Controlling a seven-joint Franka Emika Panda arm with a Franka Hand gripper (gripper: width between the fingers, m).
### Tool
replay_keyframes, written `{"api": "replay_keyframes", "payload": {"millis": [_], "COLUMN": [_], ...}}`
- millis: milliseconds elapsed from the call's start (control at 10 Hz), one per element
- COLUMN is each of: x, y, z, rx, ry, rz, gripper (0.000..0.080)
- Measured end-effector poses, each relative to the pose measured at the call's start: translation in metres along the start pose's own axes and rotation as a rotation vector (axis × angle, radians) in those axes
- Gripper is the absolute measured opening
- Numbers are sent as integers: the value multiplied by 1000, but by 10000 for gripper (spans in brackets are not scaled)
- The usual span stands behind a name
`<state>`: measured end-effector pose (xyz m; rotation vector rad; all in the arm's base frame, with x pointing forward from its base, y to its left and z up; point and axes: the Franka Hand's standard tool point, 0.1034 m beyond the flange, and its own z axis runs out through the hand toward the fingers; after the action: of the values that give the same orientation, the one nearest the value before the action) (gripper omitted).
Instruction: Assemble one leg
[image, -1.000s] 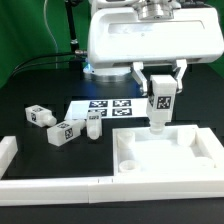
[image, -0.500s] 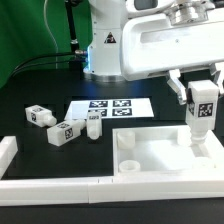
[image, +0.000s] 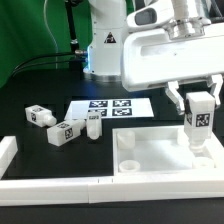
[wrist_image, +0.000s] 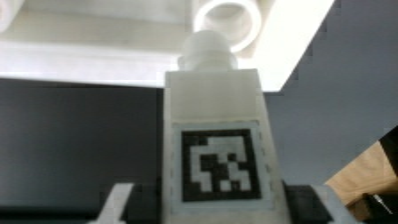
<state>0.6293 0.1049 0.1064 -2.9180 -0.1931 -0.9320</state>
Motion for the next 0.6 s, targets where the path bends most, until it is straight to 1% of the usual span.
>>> {"api": "replay_keyframes", "payload": {"millis": [100, 300, 500, 600], "x": [-6, -6, -3, -6], "y": [-4, -9, -8, -7], "z": [7, 12, 14, 17], "rx": [4, 9, 7, 5], "ry": [-6, -8, 3, 3], "rz": [-4, -8, -7, -7], "gripper": [287, 287, 287, 287]}}
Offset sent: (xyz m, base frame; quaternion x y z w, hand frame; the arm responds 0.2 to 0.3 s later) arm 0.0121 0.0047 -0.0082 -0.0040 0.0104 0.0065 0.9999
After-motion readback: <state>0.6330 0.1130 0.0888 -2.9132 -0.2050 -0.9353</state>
